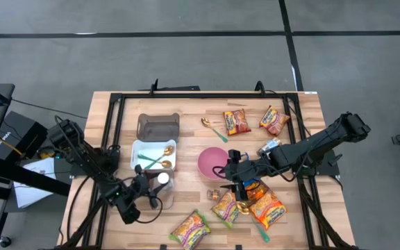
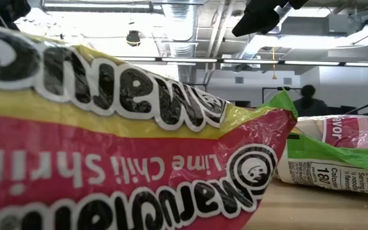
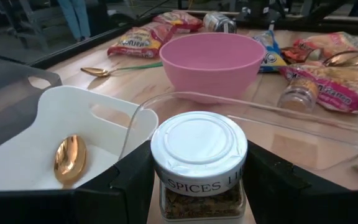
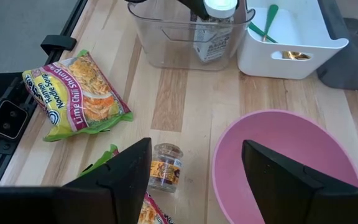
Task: Pick & Place Food Item
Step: Put the white spice bottle into the transparent bin
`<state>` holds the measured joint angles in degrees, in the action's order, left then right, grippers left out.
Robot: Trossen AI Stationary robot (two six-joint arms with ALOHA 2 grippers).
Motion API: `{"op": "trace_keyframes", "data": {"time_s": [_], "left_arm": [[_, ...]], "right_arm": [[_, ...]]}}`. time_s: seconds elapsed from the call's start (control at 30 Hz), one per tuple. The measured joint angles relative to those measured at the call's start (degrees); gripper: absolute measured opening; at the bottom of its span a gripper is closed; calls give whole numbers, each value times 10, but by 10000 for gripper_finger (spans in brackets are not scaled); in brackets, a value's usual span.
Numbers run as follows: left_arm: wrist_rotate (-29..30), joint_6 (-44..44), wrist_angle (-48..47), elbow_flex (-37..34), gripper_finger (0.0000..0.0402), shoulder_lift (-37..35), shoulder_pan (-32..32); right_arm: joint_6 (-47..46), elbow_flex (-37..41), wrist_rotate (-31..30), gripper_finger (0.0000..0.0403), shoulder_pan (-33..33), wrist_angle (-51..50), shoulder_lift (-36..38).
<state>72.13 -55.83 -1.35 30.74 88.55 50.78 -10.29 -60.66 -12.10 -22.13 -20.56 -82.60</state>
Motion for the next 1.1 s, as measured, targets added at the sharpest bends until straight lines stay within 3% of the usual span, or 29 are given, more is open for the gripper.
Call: {"op": "trace_keyframes", "data": {"time_s": [0.3,0.53,0.63,1.0,1.1], "left_arm": [[-6,2,5,0,195,0,-7],[-6,-1,14,0,322,0,-7],[-5,1,14,0,345,0,-7],[-7,42,15,0,302,-47,-6],[-56,57,15,0,296,-69,-19]], "right_arm": [[2,0,0,244,0,0,0],[2,0,1,244,0,0,0],[2,0,2,244,0,0,0],[-2,0,2,244,0,0,0],[-2,0,2,244,0,0,0]]}}
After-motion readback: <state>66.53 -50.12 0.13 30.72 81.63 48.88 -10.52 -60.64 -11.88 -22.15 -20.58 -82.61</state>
